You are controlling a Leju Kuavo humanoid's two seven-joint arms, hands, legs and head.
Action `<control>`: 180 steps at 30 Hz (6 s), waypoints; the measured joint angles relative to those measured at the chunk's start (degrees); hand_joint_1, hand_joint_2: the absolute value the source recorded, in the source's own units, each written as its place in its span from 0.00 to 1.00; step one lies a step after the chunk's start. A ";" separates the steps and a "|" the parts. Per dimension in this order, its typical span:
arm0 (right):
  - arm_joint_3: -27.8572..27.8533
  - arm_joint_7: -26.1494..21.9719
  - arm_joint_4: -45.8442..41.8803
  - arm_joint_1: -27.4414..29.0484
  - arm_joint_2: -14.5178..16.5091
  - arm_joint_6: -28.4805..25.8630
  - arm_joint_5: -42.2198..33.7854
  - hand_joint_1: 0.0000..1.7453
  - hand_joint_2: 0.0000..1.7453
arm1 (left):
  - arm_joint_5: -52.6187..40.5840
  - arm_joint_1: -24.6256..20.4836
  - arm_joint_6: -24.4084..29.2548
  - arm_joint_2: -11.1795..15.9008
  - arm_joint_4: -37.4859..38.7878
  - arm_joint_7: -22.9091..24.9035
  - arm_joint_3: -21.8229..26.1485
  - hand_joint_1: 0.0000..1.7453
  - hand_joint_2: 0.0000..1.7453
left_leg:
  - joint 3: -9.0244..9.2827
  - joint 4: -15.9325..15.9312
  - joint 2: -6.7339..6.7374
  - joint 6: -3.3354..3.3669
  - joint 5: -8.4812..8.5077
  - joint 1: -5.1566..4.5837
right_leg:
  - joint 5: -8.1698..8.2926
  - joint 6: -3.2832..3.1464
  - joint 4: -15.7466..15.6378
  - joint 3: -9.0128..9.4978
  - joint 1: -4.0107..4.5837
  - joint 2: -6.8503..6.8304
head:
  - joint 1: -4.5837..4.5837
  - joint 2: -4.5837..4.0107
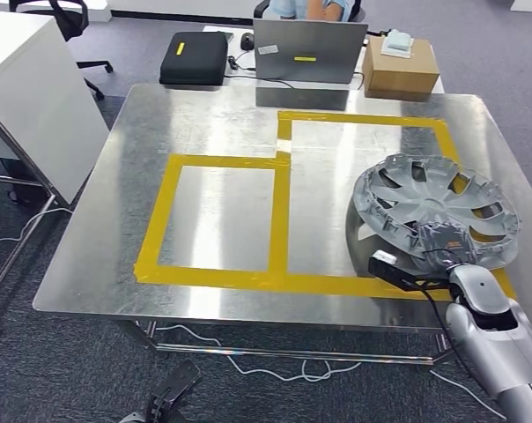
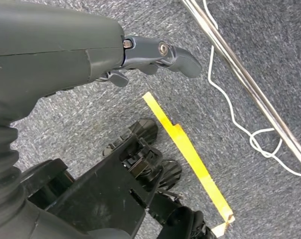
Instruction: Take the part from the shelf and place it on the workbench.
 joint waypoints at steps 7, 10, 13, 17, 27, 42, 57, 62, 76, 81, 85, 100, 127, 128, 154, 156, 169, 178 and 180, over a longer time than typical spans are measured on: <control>1.77 -1.31 0.59 -1.08 1.20 -0.13 -0.63 1.00 1.00 | -0.43 0.01 0.21 0.25 0.00 0.45 -0.01 0.00 1.00 | 0.00 0.00 0.02 -0.02 -0.01 -0.01 | 0.00 -0.01 0.00 0.00 0.00 0.08 | 0.01 0.00; 3.98 -1.22 0.57 -1.70 1.92 0.17 -1.28 0.75 1.00 | -0.67 0.02 0.26 0.37 0.00 0.78 -0.02 0.00 1.00 | 0.03 0.00 0.04 -0.02 -0.01 0.00 | 0.00 -0.02 0.00 -0.01 0.00 0.12 | 0.00 0.00; 5.74 -0.11 0.52 -1.90 2.12 0.49 -2.36 0.00 1.00 | -0.75 0.05 0.22 0.41 0.00 0.80 -0.02 0.00 1.00 | 0.06 0.00 0.04 -0.02 -0.01 0.01 | 0.01 -0.02 0.00 -0.01 0.01 0.09 | -0.01 0.00; 6.33 0.21 0.32 -0.23 1.76 0.75 -4.52 0.00 1.00 | -1.17 0.26 0.11 0.52 0.00 0.54 0.00 0.00 0.50 | -0.02 0.00 -0.02 -0.02 -0.01 0.02 | 0.00 -0.03 0.01 -0.04 0.02 0.00 | 0.01 0.00; 1.92 0.88 -11.02 9.20 -1.32 1.20 -11.60 0.00 1.00 | 0.94 1.24 1.15 0.97 0.00 -0.76 0.35 0.00 0.00 | -0.15 0.00 -0.17 -0.05 -0.11 -0.01 | -0.17 -0.05 0.00 -0.12 0.00 -0.26 | -0.01 0.00; -8.10 4.04 -47.88 39.27 -8.66 -2.42 -15.43 0.00 1.00 | 4.84 4.72 1.67 2.17 0.00 -4.21 3.12 0.00 0.00 | -0.24 0.00 -0.45 -0.16 -0.42 0.00 | -0.59 -0.14 0.00 -0.14 0.00 -0.52 | -0.01 0.00; -16.92 2.54 -63.81 66.95 10.28 -33.77 -0.89 0.00 1.00 | 10.63 8.88 3.03 2.64 0.03 -7.99 7.68 0.00 0.00 | 0.63 0.29 -0.60 0.25 -1.56 -0.30 | -1.33 0.33 -0.27 0.81 -0.30 -0.59 | -0.04 0.00; -35.57 -14.91 -55.12 62.37 28.25 -36.42 -19.92 0.00 1.00 | 11.74 10.05 3.73 2.42 0.04 -8.78 8.54 0.00 0.00 | 1.91 -1.74 -0.47 1.15 -0.69 0.24 | -4.77 0.85 4.84 -1.16 -0.31 0.12 | 0.26 0.01; -88.04 -36.35 -0.26 30.06 40.72 -37.21 -28.25 0.00 1.00 | 13.37 9.91 4.05 1.96 0.04 -8.96 8.47 0.00 0.00 | 1.02 0.58 -0.81 -1.33 -1.91 0.37 | 0.06 -1.76 -0.54 0.78 0.01 0.78 | 0.19 0.00; -100.04 -29.44 16.94 24.65 42.25 -36.17 -22.19 0.00 1.00 | 14.30 10.32 4.12 1.90 0.04 -9.07 8.21 0.00 0.00 | -4.42 15.10 -0.60 -1.97 -9.18 0.45 | 0.51 -2.66 -0.45 -0.06 0.27 -0.17 | 0.02 0.00; -103.29 -22.54 26.52 23.11 42.71 -32.45 -18.76 0.00 1.00 | 14.70 10.45 4.06 2.11 0.04 -9.22 8.16 0.00 0.00 | 2.69 2.68 -0.26 -1.02 -3.34 0.21 | 0.60 -2.57 -0.19 -0.18 0.54 -0.39 | -0.03 0.00; -103.85 -14.02 39.26 22.21 41.72 -16.69 -11.79 0.00 0.00 | 16.04 10.72 6.09 0.99 0.07 -10.78 7.76 0.00 0.00 | 2.07 -2.05 -0.26 0.58 -0.15 -0.03 | -2.62 -0.08 3.64 0.12 0.13 0.71 | 0.25 0.00; -97.98 -15.82 47.47 22.29 40.14 -17.74 -0.60 0.00 0.00 | 16.28 10.52 7.36 -0.66 0.07 -9.49 5.84 0.00 0.00 | 2.24 -2.32 0.05 1.36 -0.47 -0.17 | -8.52 -0.04 16.17 -6.86 0.53 0.49 | 0.16 0.00; -97.85 -15.75 47.57 22.34 40.06 -17.75 -0.33 0.00 0.00 | 16.40 10.62 7.36 -0.66 0.07 -9.52 5.81 0.00 0.00 | 1.64 -2.19 0.02 1.31 -0.11 -0.19 | -7.41 -0.04 14.86 -5.48 0.52 0.49 | 0.16 0.00; -97.98 -14.14 46.63 23.79 36.71 -11.90 6.50 0.00 0.00 | 17.15 7.67 9.47 -3.33 0.07 -8.13 4.29 0.00 0.00 | 5.77 -3.20 -0.04 1.18 -2.79 0.08 | -3.17 -0.44 6.09 -5.80 0.96 0.32 | -0.13 0.00; -98.06 -14.14 46.63 23.78 36.52 -11.87 6.57 0.00 0.00 | 17.15 7.67 9.47 -3.37 0.07 -8.13 4.28 0.00 0.00 | 4.29 -3.13 -0.03 1.46 -1.64 -0.10 | -7.32 -0.18 13.36 -7.73 0.81 0.51 | -0.14 0.00; -98.06 -15.90 47.62 23.08 36.83 -16.10 10.89 0.00 0.00 | 20.82 10.73 6.62 -1.47 0.14 -13.21 5.16 0.00 0.00 | -2.31 3.60 -0.19 -1.48 -3.57 -0.13 | -1.29 -3.08 -2.65 3.67 0.64 0.37 | -0.23 0.00; -97.67 -16.61 49.84 22.51 37.22 -17.22 12.10 0.00 0.00 | 21.66 12.29 5.20 0.98 0.34 -13.45 6.27 0.00 0.00 | 7.45 -0.57 -0.11 -0.61 -4.19 -0.38 | 1.78 -2.81 -0.28 -1.30 1.36 -0.73 | -0.30 0.00; -97.67 -16.64 50.04 22.39 37.34 -17.29 12.10 0.00 0.00 | 21.60 12.33 5.18 1.21 0.37 -13.24 6.26 0.00 0.00 | 7.99 -2.54 -0.10 -0.21 -4.27 -0.59 | 2.55 -2.19 -0.03 -1.99 1.36 -0.77 | -0.30 0.00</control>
